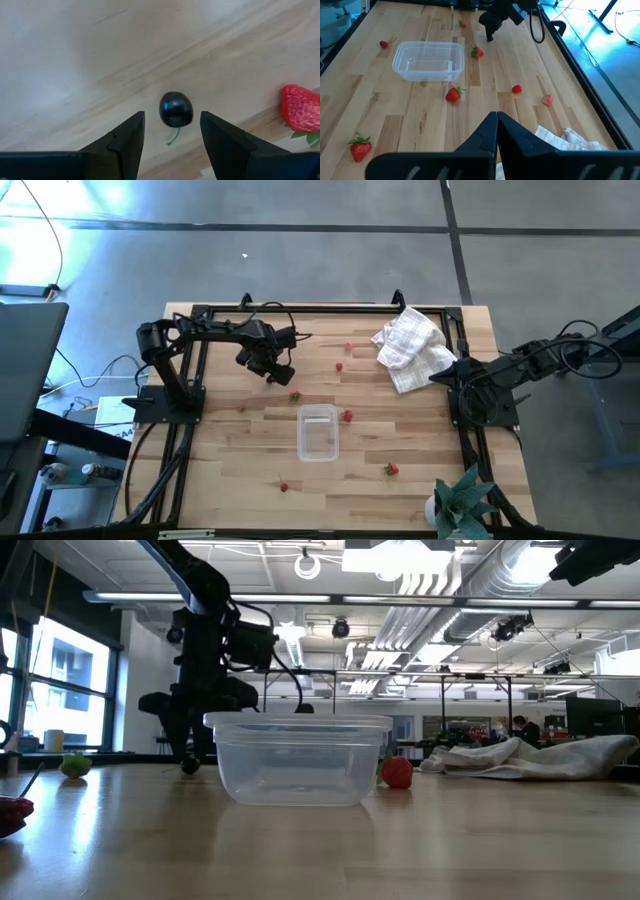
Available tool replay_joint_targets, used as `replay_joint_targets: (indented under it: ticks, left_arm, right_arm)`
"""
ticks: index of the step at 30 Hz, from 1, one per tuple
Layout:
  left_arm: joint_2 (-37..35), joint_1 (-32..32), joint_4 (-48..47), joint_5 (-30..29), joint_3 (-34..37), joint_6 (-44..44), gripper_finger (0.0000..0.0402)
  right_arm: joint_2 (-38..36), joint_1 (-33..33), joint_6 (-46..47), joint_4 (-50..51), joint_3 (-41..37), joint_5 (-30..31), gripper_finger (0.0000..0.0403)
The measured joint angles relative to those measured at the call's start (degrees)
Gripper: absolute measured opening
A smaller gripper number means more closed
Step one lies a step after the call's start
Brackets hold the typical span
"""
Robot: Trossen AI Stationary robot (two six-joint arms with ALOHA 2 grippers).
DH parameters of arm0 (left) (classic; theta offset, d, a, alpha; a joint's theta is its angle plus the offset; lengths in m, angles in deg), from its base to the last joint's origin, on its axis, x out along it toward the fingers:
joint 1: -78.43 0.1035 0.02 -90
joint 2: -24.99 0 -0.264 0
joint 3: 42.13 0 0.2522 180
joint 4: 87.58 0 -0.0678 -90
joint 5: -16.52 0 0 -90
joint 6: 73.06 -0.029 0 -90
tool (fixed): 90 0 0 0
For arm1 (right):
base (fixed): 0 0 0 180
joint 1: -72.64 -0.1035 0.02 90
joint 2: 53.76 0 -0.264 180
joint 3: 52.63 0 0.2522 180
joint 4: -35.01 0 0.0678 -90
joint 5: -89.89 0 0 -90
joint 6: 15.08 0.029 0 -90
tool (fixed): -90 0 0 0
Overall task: Pick and placing Produce into tupperware
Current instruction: Put the black cherry into the transparent container
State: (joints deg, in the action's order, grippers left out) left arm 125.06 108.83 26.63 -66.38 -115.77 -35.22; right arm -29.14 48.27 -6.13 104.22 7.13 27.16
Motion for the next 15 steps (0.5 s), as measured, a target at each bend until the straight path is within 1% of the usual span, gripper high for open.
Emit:
replay_joint_targets:
  ticks: [11, 15]
  left_arm:
    - [1.34, -0.42, 1.29, -0.32, -0.05, 0.09, 0.0184]
    - [2.69, -0.44, 1.19, 1.07, -0.04, -0.09, 0.0184]
  right_arm:
    - [0.0, -0.01, 0.0, 0.01, 0.0, -0.02, 0.0]
    - [0.0, -0.01, -0.01, 0.0, 0.0, -0.02, 0.0]
